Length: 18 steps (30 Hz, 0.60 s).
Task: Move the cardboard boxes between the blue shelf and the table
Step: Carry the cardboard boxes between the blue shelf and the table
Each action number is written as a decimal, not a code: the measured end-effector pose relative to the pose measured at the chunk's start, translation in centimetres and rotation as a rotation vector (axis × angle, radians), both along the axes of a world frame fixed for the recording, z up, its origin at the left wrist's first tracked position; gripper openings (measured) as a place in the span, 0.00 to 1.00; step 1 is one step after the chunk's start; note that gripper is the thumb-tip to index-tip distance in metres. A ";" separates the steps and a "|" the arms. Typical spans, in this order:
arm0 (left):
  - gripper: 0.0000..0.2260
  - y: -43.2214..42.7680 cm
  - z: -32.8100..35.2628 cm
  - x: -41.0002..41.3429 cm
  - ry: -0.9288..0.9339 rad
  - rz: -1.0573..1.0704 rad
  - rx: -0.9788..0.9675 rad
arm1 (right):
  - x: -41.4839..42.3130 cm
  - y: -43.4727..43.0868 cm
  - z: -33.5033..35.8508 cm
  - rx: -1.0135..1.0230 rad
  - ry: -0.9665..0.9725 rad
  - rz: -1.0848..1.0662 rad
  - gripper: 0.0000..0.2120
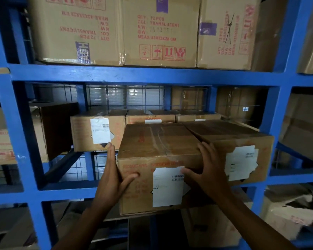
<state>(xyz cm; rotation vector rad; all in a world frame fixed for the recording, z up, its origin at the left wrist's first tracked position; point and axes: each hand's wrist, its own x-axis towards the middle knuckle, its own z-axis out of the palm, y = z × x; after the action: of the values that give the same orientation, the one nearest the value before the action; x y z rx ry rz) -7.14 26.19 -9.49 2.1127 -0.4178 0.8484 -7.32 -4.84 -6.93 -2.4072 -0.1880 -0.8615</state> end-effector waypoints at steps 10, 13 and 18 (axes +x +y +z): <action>0.52 1.3 -5.4 3.2 -0.272 0.352 0.796 | 3.2 1.6 -6.2 -0.447 -0.240 -0.130 0.64; 0.50 0.8 -5.2 5.2 -0.229 0.380 0.875 | 6.3 1.4 -7.3 -0.500 -0.121 -0.125 0.69; 0.50 0.2 -5.0 8.4 -0.157 0.410 0.943 | 10.0 0.6 -8.0 -0.513 -0.046 -0.110 0.69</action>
<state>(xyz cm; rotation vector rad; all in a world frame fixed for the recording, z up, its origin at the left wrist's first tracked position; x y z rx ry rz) 1.28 26.38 -14.54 3.0812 -0.5426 1.2079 2.64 -4.21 -14.98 -2.8951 -0.3309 -1.0156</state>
